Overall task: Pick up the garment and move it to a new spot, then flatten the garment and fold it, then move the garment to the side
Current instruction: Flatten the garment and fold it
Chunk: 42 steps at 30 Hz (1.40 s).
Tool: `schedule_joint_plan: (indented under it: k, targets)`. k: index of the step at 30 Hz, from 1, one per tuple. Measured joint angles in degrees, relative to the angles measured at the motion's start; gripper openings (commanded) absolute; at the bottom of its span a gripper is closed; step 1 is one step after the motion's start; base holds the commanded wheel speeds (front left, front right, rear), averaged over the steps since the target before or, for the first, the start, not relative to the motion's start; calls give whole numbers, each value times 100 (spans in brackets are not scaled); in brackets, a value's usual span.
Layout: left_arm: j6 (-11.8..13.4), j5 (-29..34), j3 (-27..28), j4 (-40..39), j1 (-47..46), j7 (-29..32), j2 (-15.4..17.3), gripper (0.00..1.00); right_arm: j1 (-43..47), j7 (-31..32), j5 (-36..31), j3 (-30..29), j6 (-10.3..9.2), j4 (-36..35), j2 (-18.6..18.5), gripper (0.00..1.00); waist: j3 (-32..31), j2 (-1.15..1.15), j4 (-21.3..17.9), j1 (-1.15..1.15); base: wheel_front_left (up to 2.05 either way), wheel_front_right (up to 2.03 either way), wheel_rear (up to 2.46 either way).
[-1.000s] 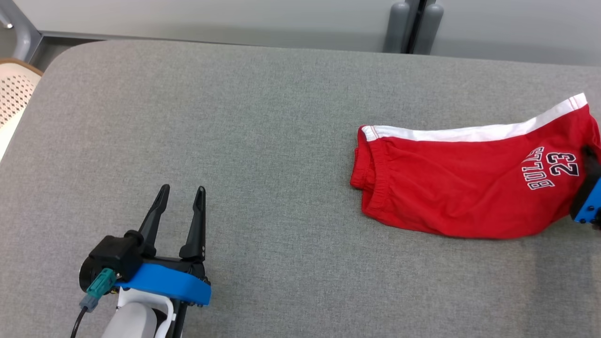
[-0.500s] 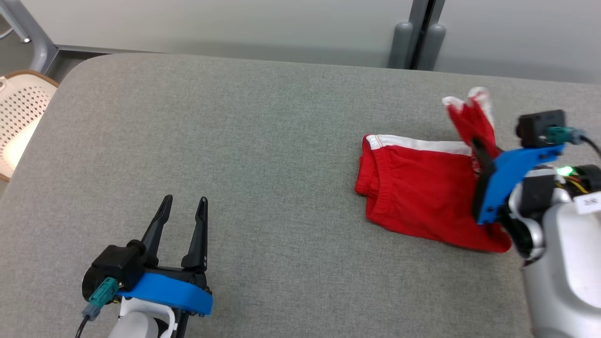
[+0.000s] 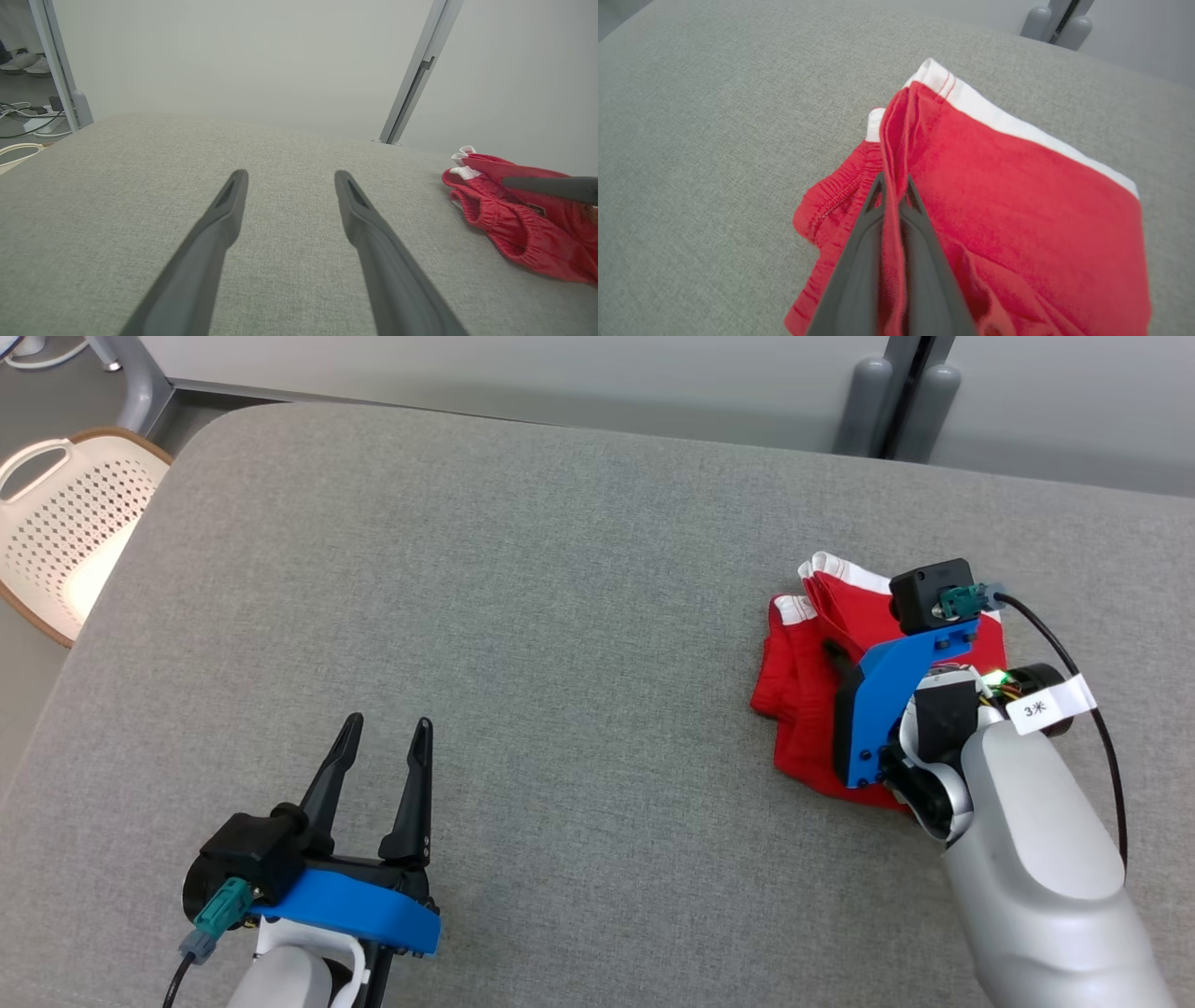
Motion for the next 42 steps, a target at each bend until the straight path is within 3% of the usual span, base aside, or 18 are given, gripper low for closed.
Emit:
schedule_joint_plan:
  k: [1,6,9,11,16,20,24,28,29,30,31,32,42]
  targets:
    - [0,-4,9,5,-4,0,0,100,-30,-25,65,33,0,86,3,100,5,0,20,0,0,0,0]
    - [0,-18,32,35,-4,0,0,100,-79,-172,1021,534,0,181,20,100,-32,0,43,0,0,0,0]
    - [0,-27,82,41,10,0,5,100,-77,-240,1862,854,0,-157,25,100,-83,0,-2,0,0,0,0]
    - [0,-25,122,34,42,0,11,100,-73,-291,2070,960,0,-481,26,100,-116,0,-60,0,0,0,0]
    - [0,12,210,-8,129,0,33,100,153,-433,1891,758,0,-1239,-171,100,-217,0,-242,0,0,0,0]
    - [0,55,237,-44,173,0,25,100,462,-505,1444,192,1,-1566,-510,100,-273,0,-379,0,0,0,0]
    - [0,93,232,-54,174,0,33,100,707,-620,764,-391,0,-1496,-846,100,-262,0,-456,0,0,0,0]
    - [0,100,233,-55,170,0,38,100,816,-771,320,-725,1,-1168,-913,100,-233,0,-477,0,0,0,0]
    - [0,99,233,-53,163,0,47,100,820,-827,253,-761,1,-1081,-928,88,-221,0,-476,0,0,0,0]
    - [0,96,236,-46,149,0,54,100,818,-891,222,-790,0,-996,-933,40,-210,0,-474,0,0,0,0]
    - [0,85,240,-44,135,0,59,100,818,-944,180,-784,0,-904,-934,9,-202,0,-470,0,0,0,0]
    - [0,73,241,-38,121,0,65,100,817,-977,115,-744,0,-813,-935,0,-194,0,-465,0,0,0,0]
    - [0,66,216,15,99,0,80,100,748,-1265,181,332,1,-69,-617,0,-175,0,-397,0,0,0,0]
